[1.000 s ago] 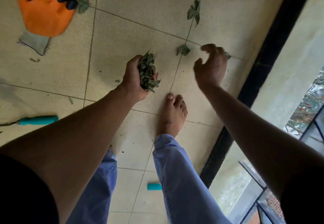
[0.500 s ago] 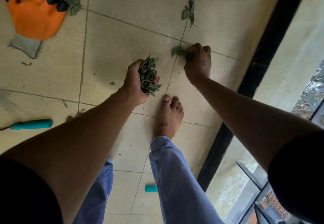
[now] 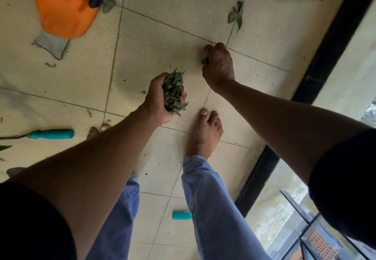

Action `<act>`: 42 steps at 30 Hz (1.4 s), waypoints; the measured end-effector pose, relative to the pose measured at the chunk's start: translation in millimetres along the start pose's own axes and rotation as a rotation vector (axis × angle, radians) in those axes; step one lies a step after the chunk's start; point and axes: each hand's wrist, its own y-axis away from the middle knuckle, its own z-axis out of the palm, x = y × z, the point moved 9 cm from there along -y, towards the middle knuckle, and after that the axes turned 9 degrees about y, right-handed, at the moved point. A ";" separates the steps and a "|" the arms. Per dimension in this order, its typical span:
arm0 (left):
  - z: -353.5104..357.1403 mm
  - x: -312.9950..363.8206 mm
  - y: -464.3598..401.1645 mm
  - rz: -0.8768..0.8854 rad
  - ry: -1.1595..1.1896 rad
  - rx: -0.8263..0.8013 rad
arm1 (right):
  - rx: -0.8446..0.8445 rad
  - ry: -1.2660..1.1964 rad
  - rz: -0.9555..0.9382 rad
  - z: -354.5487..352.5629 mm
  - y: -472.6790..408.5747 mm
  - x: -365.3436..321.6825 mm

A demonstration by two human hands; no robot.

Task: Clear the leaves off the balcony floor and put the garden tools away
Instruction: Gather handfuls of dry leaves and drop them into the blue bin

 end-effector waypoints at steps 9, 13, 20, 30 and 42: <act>-10.7 39.2 43.0 0.097 0.103 0.025 | -0.067 -0.684 0.077 -92.4 59.8 -91.4; 5.2 60.3 71.7 0.178 0.056 -0.100 | 0.003 -0.629 -0.137 -135.4 107.2 -157.4; 9.4 84.4 129.9 0.170 0.322 -0.222 | 0.243 -0.164 -0.307 -159.9 148.6 -229.4; -20.6 117.4 236.7 0.286 0.456 -0.235 | 0.264 -0.084 -0.591 -216.2 217.6 -310.0; -53.2 139.5 388.0 0.298 0.459 -0.272 | 0.061 -0.624 -0.339 -273.4 278.1 -397.5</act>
